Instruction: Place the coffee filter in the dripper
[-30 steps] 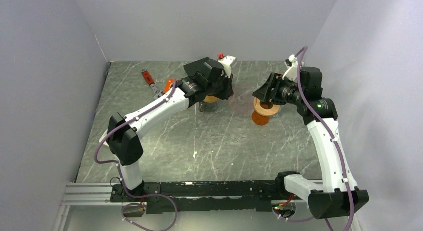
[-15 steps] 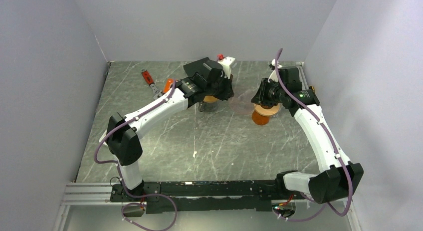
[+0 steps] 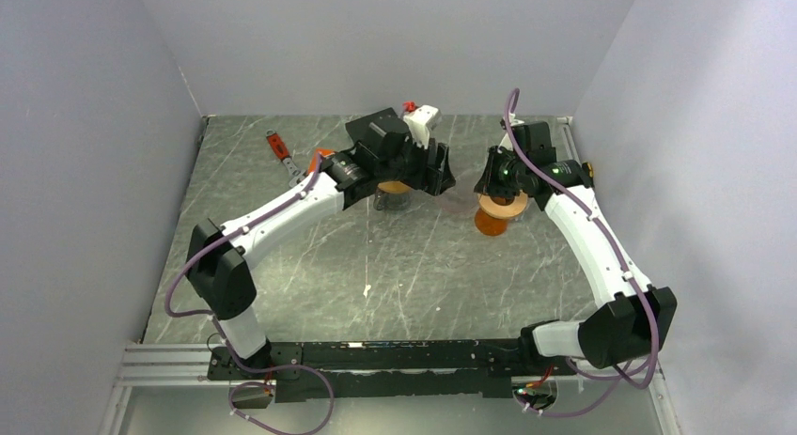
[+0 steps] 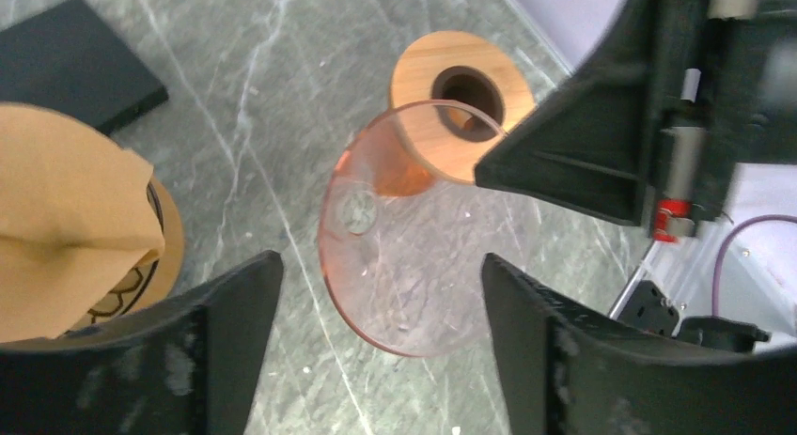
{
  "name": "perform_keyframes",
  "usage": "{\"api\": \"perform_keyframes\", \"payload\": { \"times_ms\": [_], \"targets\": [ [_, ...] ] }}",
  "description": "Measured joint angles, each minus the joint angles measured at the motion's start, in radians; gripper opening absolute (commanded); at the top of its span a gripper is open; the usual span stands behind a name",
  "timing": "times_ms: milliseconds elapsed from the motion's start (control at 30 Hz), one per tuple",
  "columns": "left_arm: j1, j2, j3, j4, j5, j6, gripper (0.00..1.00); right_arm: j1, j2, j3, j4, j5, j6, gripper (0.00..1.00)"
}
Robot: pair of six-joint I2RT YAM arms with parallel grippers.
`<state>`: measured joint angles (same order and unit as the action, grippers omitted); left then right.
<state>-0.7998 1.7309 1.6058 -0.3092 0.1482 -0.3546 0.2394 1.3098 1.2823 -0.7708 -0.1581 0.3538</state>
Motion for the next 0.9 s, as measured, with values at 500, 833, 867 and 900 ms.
{"api": "perform_keyframes", "payload": {
  "times_ms": [500, 833, 867, 900],
  "targets": [
    [0.086, -0.262, -0.087, 0.051, 0.090, 0.163, 0.99, -0.035, 0.066, 0.107, 0.000, -0.056, -0.002, 0.00],
    [0.331, -0.404, -0.286, -0.019, -0.023, 0.195, 1.00, -0.192, 0.087, 0.171, -0.004, -0.183, 0.035, 0.00],
    [0.353, -0.410, -0.307, -0.024, -0.032, 0.193, 1.00, -0.216, 0.087, 0.171, -0.006, -0.193, 0.039, 0.00],
    [0.378, -0.415, -0.328, -0.034, -0.040, 0.190, 0.99, -0.246, 0.087, 0.171, -0.010, -0.204, 0.042, 0.00]
  ]
}}
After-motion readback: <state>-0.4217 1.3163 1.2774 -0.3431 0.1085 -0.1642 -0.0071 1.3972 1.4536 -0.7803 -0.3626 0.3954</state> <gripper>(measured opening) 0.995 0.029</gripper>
